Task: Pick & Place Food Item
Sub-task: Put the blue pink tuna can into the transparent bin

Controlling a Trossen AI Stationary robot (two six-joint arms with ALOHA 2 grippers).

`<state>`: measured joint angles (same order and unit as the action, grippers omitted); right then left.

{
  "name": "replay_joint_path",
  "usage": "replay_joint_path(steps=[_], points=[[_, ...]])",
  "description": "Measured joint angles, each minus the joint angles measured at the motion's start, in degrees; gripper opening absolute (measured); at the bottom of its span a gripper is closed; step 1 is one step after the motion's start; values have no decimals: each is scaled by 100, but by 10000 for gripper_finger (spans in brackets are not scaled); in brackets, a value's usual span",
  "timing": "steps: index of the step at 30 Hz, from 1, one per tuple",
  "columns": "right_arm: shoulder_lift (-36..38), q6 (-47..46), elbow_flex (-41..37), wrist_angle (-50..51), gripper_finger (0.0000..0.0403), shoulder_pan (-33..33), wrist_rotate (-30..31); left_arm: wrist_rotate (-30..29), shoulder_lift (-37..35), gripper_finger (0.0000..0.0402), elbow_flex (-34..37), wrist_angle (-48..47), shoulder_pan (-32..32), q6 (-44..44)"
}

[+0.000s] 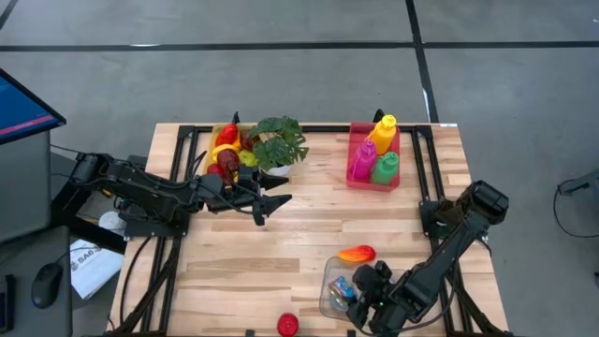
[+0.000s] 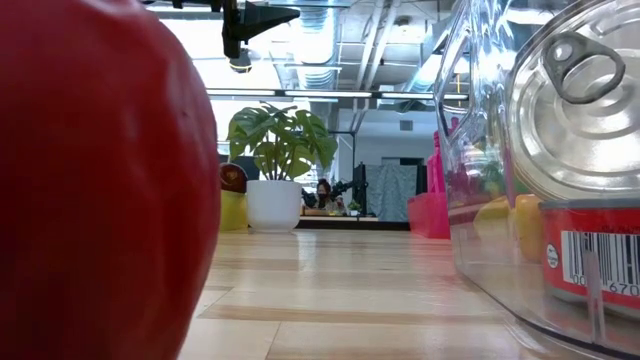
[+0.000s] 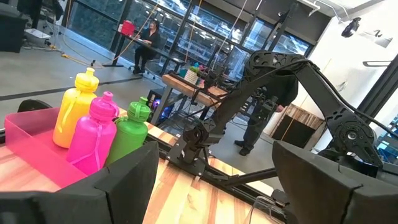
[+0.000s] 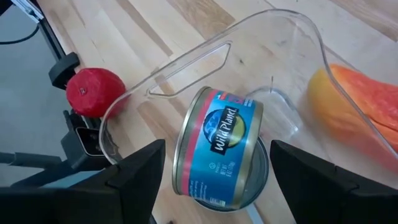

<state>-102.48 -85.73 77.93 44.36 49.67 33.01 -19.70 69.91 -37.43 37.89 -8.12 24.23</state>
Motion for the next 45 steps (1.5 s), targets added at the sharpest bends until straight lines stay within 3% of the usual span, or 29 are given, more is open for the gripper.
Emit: replay_joint_path(steps=[11, 19, 23, 27, 45], points=[[-475, 20, -2, -65, 285, -14, -169, 0, 0, 305, 0, -48, 0, 0], [-426, 20, 0, -51, 281, -35, -138, 0, 0, 305, 0, -53, 0, 0], [-431, 20, 0, -48, 252, -35, -151, 0, 0, 305, 0, -55, 0, 0], [-431, 48, 0, -38, 195, -35, -162, 0, 0, 305, 0, -57, 0, -1], [-431, 297, 468, -215, 195, 17, -162, 0, 0, 305, 0, -59, 0, 0]])
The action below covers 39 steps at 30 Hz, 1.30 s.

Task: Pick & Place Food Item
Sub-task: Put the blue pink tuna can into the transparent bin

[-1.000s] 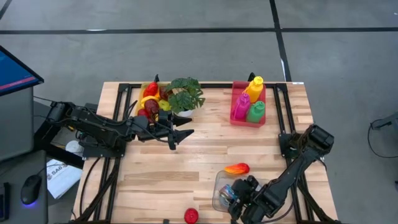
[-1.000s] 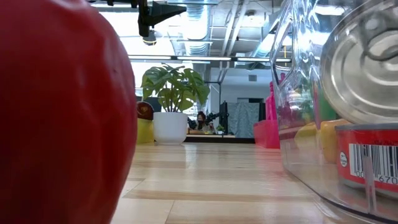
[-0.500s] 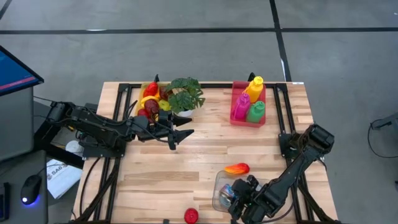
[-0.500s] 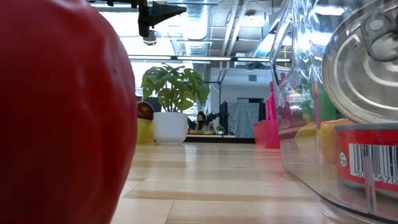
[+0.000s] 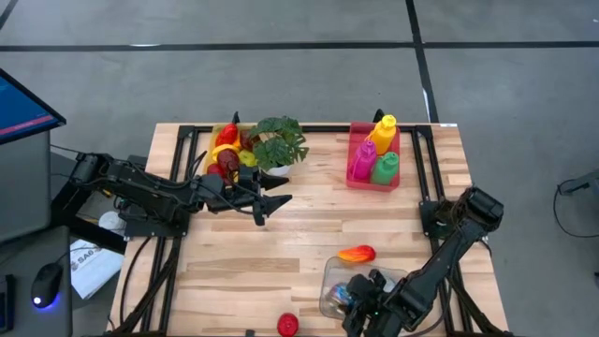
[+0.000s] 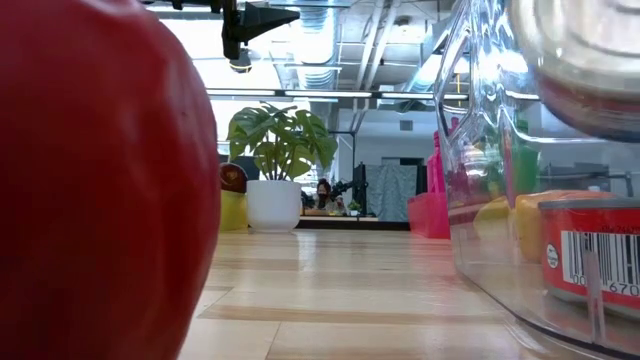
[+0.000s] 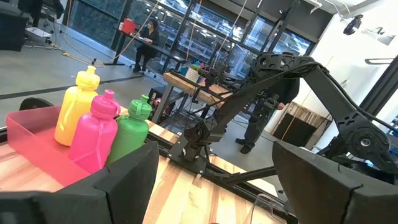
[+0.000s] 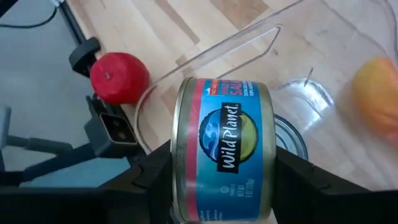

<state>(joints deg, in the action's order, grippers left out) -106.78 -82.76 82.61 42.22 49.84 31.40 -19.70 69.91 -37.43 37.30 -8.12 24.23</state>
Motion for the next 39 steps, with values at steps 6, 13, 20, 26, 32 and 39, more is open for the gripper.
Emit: replay_joint_path(steps=[6, 13, 20, 26, 32, 39], points=[[0, -555, -1, -21, 195, 0, 71, 0, 0, 305, 0, -2, 2, 0], [-9, -1586, -42, 108, 195, -5, 120, 0, 0, 305, 0, -2, 1, 0], [-9, -2210, -42, 474, 195, -7, -151, 0, 0, 305, 0, -2, 0, 0], [127, -1991, -1, 565, 195, -25, -254, 0, 0, 305, 0, -8, 0, 0], [188, -1881, 4, 778, 209, -202, -748, 0, 0, 305, 0, -7, 2, 0], [202, -735, 2, 858, 196, -453, -1285, 0, 0, 305, 0, -7, 1, 0]])
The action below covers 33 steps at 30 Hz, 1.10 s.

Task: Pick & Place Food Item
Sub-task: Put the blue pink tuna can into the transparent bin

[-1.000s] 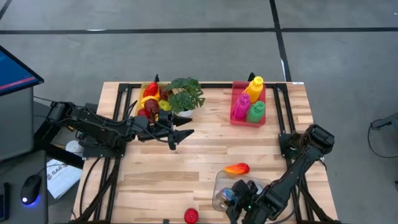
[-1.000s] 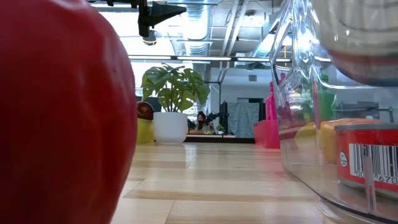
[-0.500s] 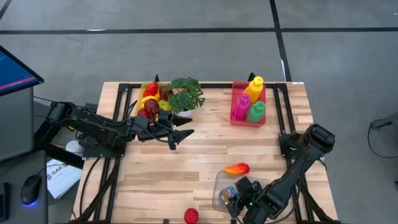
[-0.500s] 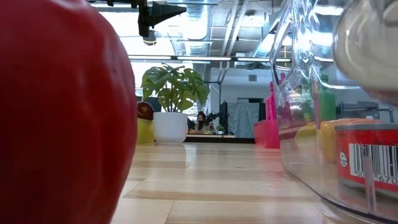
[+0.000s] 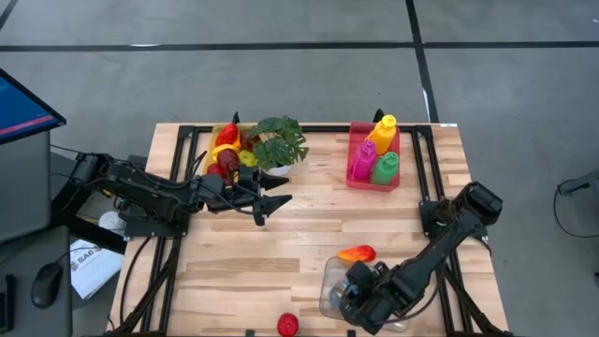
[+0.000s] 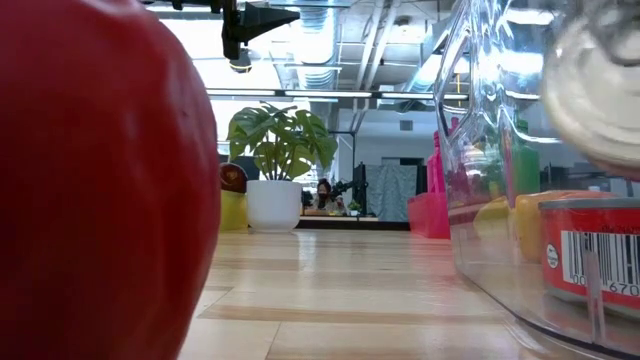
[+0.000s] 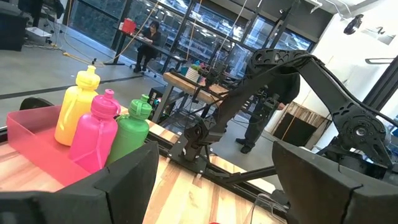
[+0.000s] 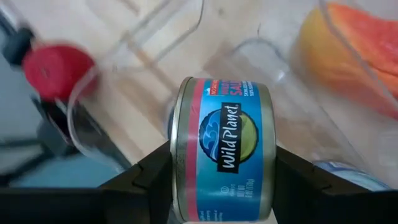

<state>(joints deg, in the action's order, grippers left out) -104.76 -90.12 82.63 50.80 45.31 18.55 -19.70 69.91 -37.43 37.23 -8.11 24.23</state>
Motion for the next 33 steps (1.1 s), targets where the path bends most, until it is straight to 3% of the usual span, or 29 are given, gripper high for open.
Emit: replay_joint_path(steps=[3, 7, 18, 23, 28, 33], points=[[184, 335, 0, 240, 201, 3, -41, 0, 0, 305, 0, 0, -1, 0], [581, 275, 0, 916, 205, 149, 495, 0, 0, 305, 0, 0, -1, 0], [1103, -1343, -139, 1998, 196, 1478, 2449, -105, 0, 305, 0, 0, 1, 0], [943, -2363, -713, 1151, 211, 1731, 3394, -109, 0, 305, 0, -28, 1, 0], [759, -2479, -1292, -211, 195, 1522, 3346, -110, 0, 305, 0, -28, 1, 0], [763, -2364, -1379, -595, 195, 1326, 2911, -111, -1, 305, 0, -37, 1, 0]])
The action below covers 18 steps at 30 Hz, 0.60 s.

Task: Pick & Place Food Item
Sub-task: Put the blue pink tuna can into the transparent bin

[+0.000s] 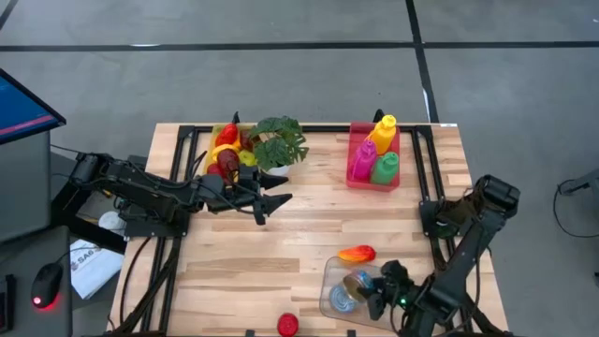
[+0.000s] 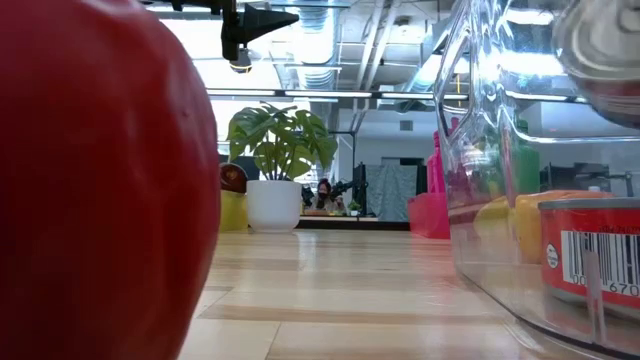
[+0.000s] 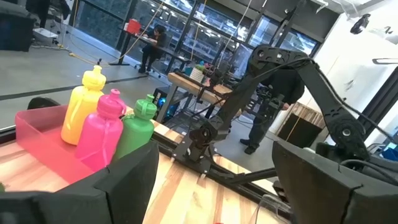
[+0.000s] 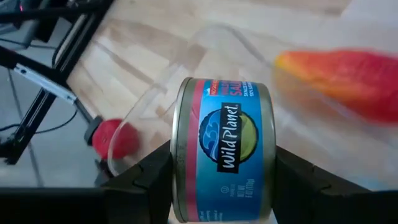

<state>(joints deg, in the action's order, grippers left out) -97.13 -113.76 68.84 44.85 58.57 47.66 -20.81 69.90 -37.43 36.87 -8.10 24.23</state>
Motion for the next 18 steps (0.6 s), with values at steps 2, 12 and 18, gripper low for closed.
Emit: replay_joint_path(steps=[2, 12, 18], points=[[1, 102, -1, -312, 199, -78, -250, -1, 1, 305, 1, -58, 0, 0], [-170, 1661, 3, -1538, 195, -792, -1048, -25, -1, 305, 2, -144, -2, 0], [-165, 2144, 5, -1868, 195, -925, -1232, -25, -1, 305, 2, -202, -2, 0]])
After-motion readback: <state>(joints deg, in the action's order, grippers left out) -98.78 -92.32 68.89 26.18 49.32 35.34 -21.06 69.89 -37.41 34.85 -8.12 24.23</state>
